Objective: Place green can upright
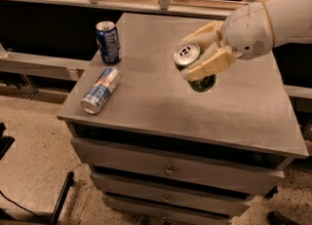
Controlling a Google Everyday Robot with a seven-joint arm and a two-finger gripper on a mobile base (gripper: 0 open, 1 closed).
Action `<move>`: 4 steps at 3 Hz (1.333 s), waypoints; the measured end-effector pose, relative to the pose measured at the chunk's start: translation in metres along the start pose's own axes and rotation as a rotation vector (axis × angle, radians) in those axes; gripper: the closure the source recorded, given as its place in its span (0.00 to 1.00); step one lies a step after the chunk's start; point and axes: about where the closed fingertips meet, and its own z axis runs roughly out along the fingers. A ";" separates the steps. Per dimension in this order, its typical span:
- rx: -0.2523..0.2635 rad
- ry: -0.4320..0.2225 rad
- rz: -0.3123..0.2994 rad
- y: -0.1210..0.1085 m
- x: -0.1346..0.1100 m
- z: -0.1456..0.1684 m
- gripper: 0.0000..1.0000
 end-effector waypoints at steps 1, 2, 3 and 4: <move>0.058 -0.166 0.094 -0.020 -0.016 0.006 1.00; 0.115 -0.317 0.209 -0.029 -0.011 0.016 1.00; 0.150 -0.440 0.312 -0.032 0.007 0.033 1.00; 0.144 -0.530 0.302 -0.034 0.012 0.044 0.84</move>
Offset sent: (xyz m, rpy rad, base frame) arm 0.0462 0.0151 -0.0122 0.5945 0.2157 -0.2384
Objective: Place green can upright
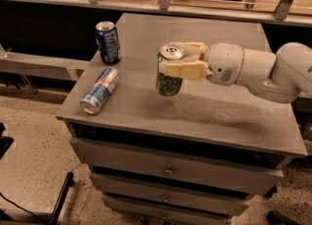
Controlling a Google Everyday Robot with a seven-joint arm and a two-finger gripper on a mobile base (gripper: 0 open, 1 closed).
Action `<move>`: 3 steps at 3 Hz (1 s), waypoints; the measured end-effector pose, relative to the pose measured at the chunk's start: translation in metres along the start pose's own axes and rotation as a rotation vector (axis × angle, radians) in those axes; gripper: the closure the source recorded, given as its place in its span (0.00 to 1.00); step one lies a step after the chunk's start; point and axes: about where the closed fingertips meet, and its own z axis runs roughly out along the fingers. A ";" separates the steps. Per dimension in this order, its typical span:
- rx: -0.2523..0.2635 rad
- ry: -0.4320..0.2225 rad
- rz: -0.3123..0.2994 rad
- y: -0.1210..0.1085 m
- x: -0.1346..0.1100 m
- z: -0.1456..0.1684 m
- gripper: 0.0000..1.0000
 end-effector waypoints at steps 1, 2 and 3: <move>-0.015 -0.034 -0.027 -0.001 0.006 0.002 0.60; -0.024 0.028 -0.064 0.000 0.014 0.005 0.36; -0.007 0.141 -0.042 -0.001 0.037 0.000 0.13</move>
Offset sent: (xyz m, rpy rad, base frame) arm 0.0017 -0.0005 -0.0282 -0.1582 -0.0806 0.0163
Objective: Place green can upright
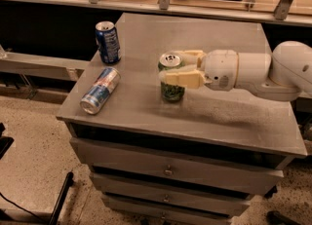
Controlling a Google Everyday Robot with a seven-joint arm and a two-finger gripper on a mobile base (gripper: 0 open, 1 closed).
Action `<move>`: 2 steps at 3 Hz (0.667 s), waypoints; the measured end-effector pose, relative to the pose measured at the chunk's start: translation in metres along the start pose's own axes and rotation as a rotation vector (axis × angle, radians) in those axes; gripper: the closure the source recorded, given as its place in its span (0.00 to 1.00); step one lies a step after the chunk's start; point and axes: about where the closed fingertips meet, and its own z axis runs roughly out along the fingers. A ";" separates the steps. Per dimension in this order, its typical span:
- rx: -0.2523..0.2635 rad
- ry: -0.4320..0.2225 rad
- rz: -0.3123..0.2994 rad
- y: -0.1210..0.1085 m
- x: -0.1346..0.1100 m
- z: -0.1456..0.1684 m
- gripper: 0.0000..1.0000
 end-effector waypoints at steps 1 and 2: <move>0.009 0.038 0.065 -0.001 0.021 -0.007 0.00; 0.025 0.093 0.079 -0.004 0.029 -0.021 0.00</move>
Offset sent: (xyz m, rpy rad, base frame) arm -0.0023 -0.0582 -0.0317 -0.1655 0.1149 -0.0753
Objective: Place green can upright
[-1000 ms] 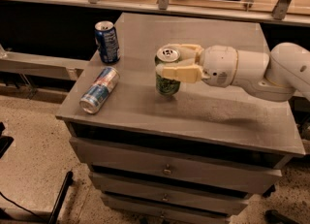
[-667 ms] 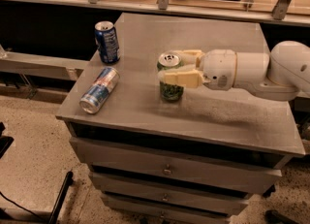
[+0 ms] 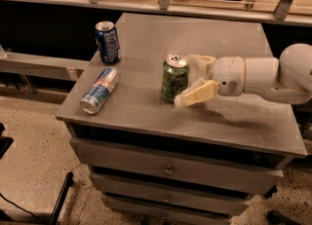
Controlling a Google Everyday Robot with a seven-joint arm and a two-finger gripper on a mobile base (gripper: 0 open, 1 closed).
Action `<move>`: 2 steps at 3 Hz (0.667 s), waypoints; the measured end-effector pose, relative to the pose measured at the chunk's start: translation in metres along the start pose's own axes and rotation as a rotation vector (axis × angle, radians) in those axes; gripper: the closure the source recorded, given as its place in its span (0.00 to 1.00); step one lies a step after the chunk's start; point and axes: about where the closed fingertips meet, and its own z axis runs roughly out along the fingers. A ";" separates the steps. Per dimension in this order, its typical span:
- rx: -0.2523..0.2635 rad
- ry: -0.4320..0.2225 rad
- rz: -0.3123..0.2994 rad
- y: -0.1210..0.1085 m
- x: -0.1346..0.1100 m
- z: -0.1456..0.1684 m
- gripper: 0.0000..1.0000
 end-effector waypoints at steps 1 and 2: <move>0.043 0.064 -0.063 -0.001 -0.006 -0.039 0.00; 0.072 0.055 -0.149 0.005 -0.017 -0.076 0.00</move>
Offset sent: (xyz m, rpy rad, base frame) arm -0.0422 -0.1152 0.0559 -0.1168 -0.2771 -0.0630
